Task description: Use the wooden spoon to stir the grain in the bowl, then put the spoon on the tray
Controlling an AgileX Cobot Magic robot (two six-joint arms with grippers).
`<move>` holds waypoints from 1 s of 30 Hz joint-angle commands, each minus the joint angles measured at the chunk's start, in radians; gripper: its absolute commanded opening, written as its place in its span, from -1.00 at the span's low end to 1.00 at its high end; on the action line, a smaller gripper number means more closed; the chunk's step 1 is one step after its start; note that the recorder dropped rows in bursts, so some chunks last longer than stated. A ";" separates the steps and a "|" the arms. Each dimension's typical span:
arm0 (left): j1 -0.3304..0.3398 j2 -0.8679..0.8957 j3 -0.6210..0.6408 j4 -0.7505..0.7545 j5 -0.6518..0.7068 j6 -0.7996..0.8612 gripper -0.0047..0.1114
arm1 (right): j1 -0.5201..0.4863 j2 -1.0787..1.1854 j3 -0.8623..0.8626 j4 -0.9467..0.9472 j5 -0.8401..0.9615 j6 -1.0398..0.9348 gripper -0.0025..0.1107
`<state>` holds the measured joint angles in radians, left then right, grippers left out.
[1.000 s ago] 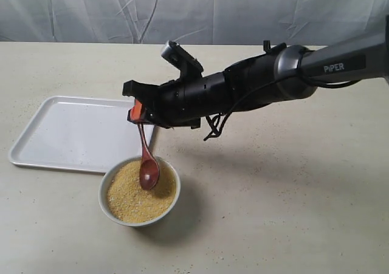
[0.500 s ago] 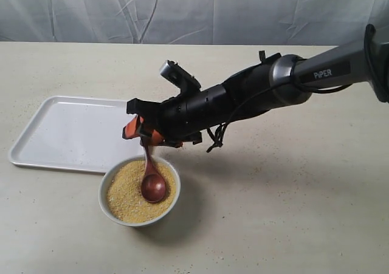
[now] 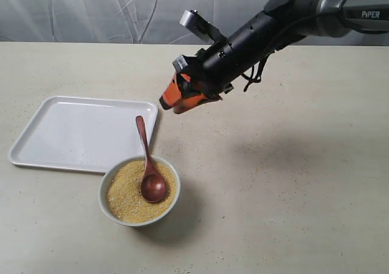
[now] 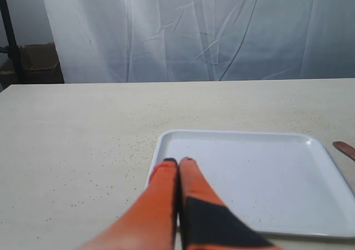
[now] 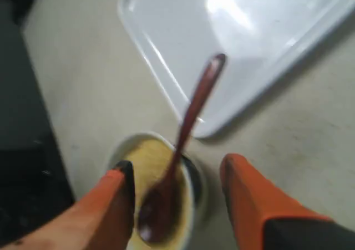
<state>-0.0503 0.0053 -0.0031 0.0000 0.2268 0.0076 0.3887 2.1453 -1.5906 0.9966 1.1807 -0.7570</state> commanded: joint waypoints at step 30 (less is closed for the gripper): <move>-0.001 -0.005 0.003 0.000 -0.010 0.000 -0.92 | 0.001 0.227 -0.060 0.341 0.024 -0.116 0.07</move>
<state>-0.0503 0.0053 -0.0031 0.0000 0.2268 0.0076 0.3635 2.3586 -1.6477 1.3137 1.2038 -0.8462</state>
